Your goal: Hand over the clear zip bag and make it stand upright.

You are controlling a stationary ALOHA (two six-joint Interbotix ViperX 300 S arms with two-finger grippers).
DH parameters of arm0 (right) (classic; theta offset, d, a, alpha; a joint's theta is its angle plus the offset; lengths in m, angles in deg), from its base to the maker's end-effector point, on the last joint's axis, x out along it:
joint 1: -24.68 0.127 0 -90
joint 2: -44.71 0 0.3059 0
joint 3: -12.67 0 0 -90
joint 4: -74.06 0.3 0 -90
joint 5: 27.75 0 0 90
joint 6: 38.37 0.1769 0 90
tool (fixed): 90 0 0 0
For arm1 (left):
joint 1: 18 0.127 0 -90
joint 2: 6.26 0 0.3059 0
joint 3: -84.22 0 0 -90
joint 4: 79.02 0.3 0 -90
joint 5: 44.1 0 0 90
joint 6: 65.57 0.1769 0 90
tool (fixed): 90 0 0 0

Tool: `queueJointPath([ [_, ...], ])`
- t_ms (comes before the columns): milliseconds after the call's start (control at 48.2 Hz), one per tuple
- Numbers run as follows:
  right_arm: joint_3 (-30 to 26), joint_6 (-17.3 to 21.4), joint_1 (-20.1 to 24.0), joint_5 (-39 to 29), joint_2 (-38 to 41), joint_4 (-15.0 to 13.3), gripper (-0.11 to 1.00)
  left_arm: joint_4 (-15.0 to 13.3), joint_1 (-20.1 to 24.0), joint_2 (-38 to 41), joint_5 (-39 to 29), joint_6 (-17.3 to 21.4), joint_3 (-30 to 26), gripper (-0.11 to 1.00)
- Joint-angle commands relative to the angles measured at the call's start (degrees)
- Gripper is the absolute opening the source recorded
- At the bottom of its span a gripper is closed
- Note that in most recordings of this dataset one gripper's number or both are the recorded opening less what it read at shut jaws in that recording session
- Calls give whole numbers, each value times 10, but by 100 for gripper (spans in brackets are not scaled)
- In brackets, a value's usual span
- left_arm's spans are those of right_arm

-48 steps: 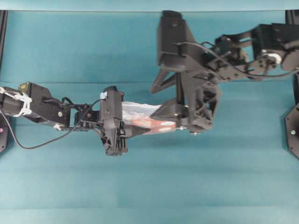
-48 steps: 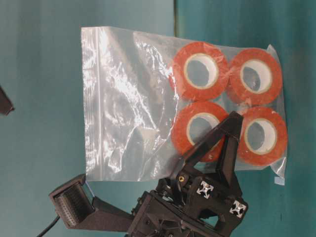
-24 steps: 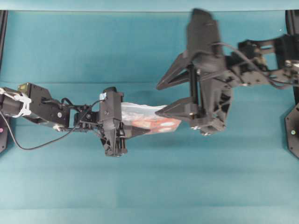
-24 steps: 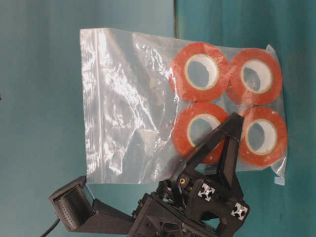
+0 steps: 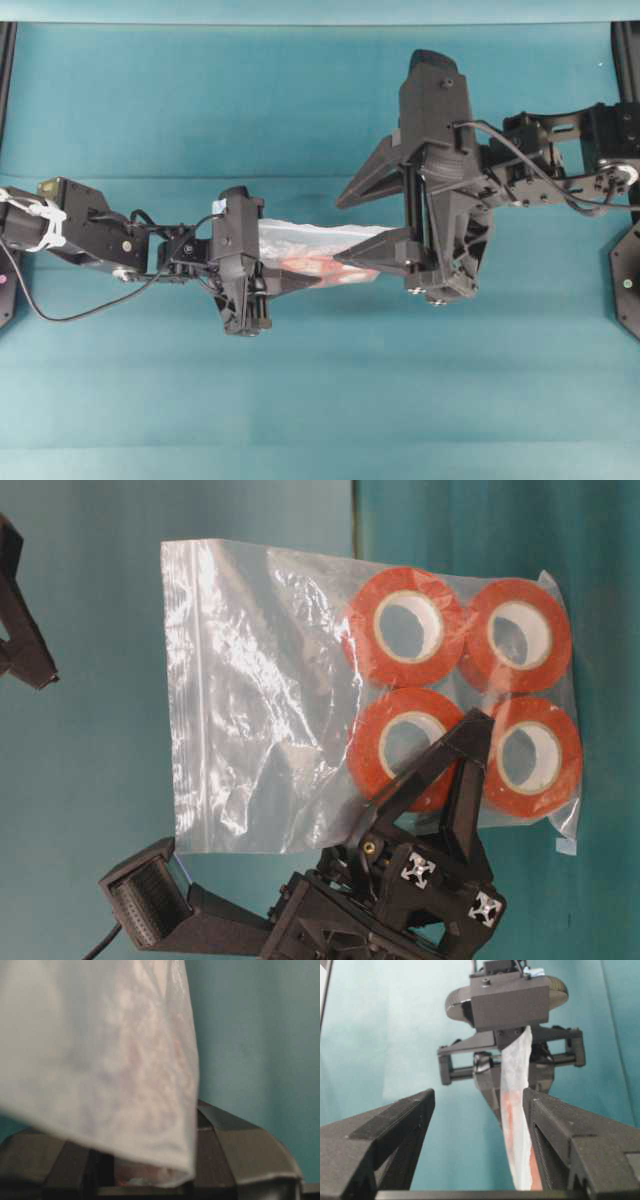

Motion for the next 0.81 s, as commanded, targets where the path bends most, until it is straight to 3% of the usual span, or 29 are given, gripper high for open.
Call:
queueJointPath([
  [0, -16, -1, -1, 6, -8, 0, 82, 1, -5, -3, -2, -2, 1, 25],
  [788, -12, 4, 0, 10, -10, 0, 82, 1, -5, -4, -26, -2, 1, 25],
])
